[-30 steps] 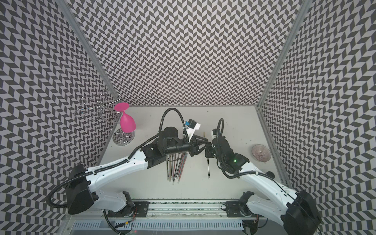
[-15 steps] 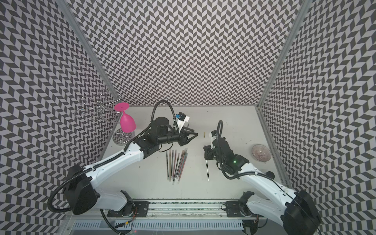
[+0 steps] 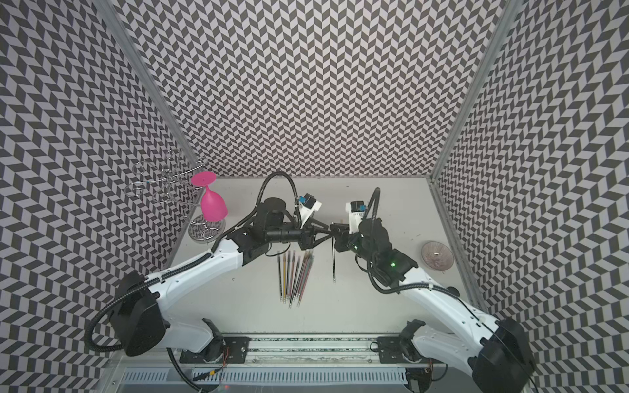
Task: Remove the protective cover of the pencils
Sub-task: Pick up the pencil from the center of the board.
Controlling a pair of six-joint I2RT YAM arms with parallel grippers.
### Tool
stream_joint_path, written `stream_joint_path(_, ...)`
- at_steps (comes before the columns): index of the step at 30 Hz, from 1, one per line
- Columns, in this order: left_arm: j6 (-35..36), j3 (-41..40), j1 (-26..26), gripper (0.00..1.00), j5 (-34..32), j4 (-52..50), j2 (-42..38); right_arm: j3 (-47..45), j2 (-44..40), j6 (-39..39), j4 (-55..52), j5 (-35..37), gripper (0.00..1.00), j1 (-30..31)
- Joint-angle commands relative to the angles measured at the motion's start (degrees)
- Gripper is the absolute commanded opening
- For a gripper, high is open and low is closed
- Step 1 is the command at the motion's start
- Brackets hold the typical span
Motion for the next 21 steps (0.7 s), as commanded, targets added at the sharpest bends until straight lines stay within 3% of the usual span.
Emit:
stream_joint_path(1, 0.2, 0.6, -0.1, 0.44, 0.8, 0.6, 1.2, 0.6, -3.8, 1.1, 9.4, -2.3, 0.00, -0.3)
stream_joint_path(14, -2.2, -0.6, -0.1, 0.45, 3.4, 3.4, 1.3, -2.3, -7.1, 3.9, 21.2, -2.4, 0.00, -0.3)
stream_joint_path(21, -3.5, -1.4, 0.0, 0.39, 4.8, 5.0, 0.6, -0.8, -6.9, 4.6, 20.5, 5.2, 0.00, -0.3)
